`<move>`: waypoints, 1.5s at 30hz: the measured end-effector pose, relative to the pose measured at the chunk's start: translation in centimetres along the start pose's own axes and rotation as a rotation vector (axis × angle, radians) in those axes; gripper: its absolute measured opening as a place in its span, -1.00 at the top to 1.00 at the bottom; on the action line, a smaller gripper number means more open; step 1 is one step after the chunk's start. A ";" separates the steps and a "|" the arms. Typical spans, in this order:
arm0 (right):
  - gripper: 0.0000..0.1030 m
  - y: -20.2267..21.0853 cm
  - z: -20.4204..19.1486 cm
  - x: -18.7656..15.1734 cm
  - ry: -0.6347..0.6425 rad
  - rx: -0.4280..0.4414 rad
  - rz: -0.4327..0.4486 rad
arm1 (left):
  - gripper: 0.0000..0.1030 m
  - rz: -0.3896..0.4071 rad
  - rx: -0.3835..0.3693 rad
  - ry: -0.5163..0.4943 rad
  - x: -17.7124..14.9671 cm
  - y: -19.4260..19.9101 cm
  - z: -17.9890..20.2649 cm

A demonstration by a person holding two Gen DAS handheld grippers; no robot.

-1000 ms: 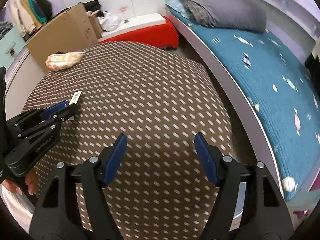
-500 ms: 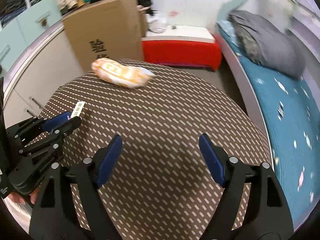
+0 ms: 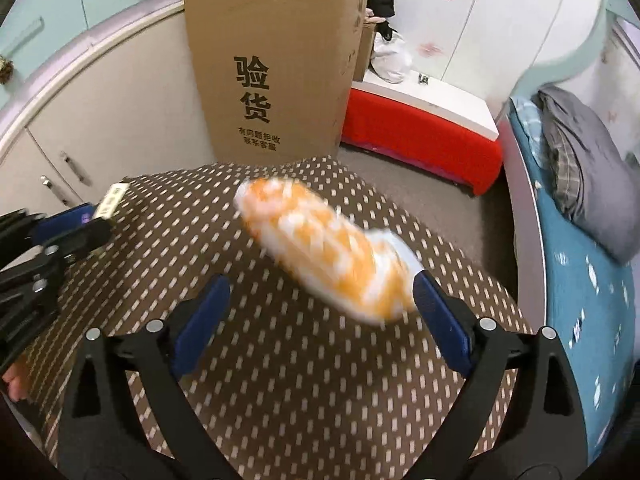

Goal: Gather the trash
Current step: 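Grasp the orange-and-white bread bag with the right tool while the left tool holds the tag, then carry the tag and bread bag over the wastebasket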

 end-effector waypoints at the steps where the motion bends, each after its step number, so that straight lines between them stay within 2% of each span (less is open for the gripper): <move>1: -0.77 -0.9 0.1 0.2 0.003 0.009 -0.014 | 0.57 -0.005 0.006 0.004 0.1 -0.4 -0.2; 2: -0.76 -1.6 0.1 0.2 0.000 0.018 -0.028 | 0.57 -0.008 0.008 0.005 0.2 -0.7 -0.3; 3: -0.63 -2.1 0.2 0.1 -0.007 0.016 -0.034 | 0.57 -0.011 0.008 0.006 0.2 -0.9 -0.3; 4: -0.01 -2.3 0.3 -0.1 -0.014 0.004 -0.040 | 0.57 -0.015 0.010 0.006 0.2 -1.2 -0.3; 6: 0.26 -2.1 0.5 -0.5 -0.026 0.024 -0.030 | 0.57 -0.021 0.010 0.000 -0.1 -1.4 -0.1; 9: 0.31 -0.5 0.8 -1.8 -0.061 0.076 -0.013 | 0.57 -0.025 0.003 -0.020 -0.6 -1.4 0.5; 14: 0.31 2.6 1.5 -4.5 -0.127 0.083 0.006 | 0.57 -0.021 -0.030 -0.065 -1.7 -0.1 2.9; 23: 0.31 8.1 3.3 -10.9 -0.230 0.000 -0.019 | 0.57 -0.035 -0.096 -0.157 -5.7 2.9 8.9; 45: 0.29 20.6 7.8 -32.6 -0.513 -0.167 -0.047 | 0.57 -0.094 -0.352 -0.477 -22.4 11.1 28.6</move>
Point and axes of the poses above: each gripper's, at about its wrist camera, not at the fingertips, and y roughly against the way its jaws point, z to its right, x to its top, the point moved 1 cm from there along -y, roughly the way its jaws point, and after that the axes turned 11 degrees about y, right-handed, at the moved point
